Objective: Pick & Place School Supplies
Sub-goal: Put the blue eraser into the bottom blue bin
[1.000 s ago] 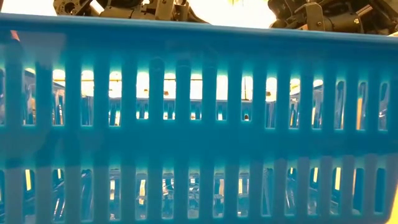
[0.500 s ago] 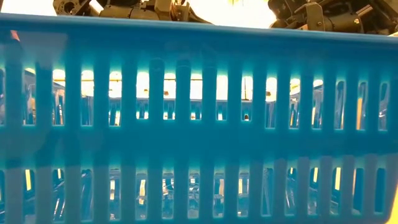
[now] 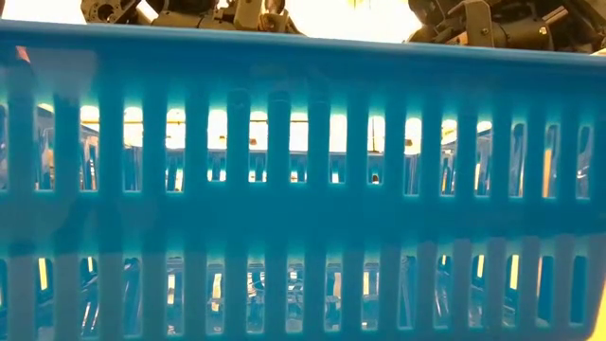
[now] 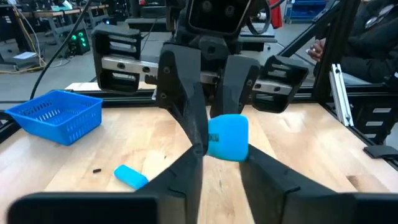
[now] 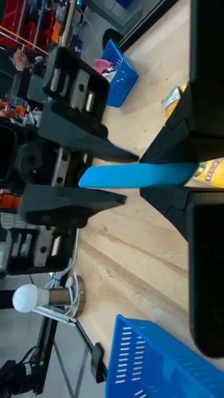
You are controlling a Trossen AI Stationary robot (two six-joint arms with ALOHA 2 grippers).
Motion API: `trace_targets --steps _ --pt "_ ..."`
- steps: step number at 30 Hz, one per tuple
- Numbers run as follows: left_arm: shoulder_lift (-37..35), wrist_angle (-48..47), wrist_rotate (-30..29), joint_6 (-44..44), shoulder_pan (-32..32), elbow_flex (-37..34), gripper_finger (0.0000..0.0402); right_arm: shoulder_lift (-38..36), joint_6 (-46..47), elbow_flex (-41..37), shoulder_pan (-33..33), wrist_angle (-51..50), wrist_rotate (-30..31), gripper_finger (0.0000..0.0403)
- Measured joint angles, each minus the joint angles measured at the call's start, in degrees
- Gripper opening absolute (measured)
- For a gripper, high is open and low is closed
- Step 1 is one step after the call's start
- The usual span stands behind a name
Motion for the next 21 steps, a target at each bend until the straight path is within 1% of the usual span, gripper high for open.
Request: trace_targets --steps 5,10,15,21 --pt "0.0 0.1 -0.05 -0.04 0.0 0.0 0.0156 0.0 0.02 -0.01 0.0 -0.07 0.02 0.0027" --pt "0.0 0.43 -0.07 -0.22 0.0 0.0 0.0175 0.0 0.01 0.0 0.0 -0.14 0.0 0.0027" --pt "0.0 0.94 -0.02 -0.49 0.0 0.0 0.0173 0.0 0.02 0.0 0.0 -0.19 0.02 0.0027" --pt "0.0 1.07 -0.02 -1.09 0.07 0.0 0.0153 0.0 0.03 0.0 0.0 -0.13 -0.01 0.0027"
